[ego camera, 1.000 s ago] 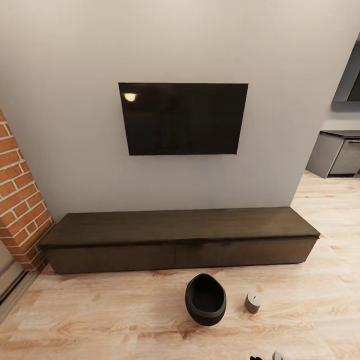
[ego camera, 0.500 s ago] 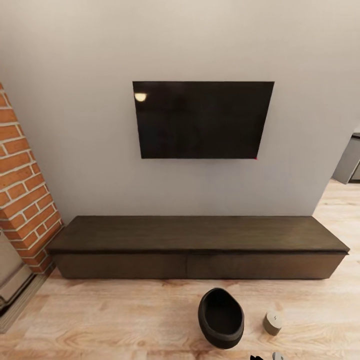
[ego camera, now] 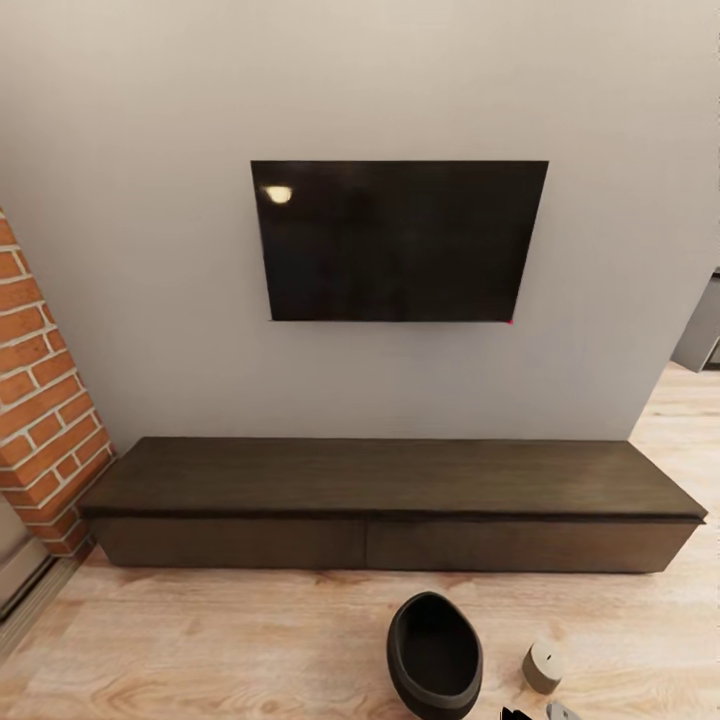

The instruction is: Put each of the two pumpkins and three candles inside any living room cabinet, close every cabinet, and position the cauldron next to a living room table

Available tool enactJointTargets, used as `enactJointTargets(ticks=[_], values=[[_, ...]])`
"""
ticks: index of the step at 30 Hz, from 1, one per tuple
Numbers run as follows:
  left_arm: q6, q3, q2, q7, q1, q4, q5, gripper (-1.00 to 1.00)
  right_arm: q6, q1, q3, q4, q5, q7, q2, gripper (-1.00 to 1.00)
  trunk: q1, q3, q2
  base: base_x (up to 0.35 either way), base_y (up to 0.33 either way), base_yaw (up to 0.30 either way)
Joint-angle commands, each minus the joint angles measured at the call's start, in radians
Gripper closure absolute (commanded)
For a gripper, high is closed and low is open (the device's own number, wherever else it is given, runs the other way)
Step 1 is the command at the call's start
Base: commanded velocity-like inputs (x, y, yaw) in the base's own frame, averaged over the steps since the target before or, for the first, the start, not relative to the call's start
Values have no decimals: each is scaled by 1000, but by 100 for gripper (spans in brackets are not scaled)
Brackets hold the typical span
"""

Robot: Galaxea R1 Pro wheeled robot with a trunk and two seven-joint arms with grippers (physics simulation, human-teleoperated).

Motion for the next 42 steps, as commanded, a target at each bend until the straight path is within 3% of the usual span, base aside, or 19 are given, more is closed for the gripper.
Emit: enactJointTargets(ticks=[1, 11, 28, 42], values=[[1, 0, 0, 0, 0, 0, 0, -100, -1, 0, -1, 1, 0, 0, 0, -100, 0, 0, 0, 35, -288, 0], [0, 0, 0, 0, 0, 0, 0, -100, 1, 0, -3, 2, -11, 0, 0, -100, 0, 0, 0, 59, -300, 0], [0, -1, 1, 0, 0, 0, 0, -100, 1, 0, -2, 1, -13, 0, 3, -100, 0, 5, 0, 110, -91, -114], [0, 0, 1, 0, 0, 0, 0, -100, 2, 0, -1, 1, -9, 0, 5, -100, 0, 5, 0, 134, -239, -2]])
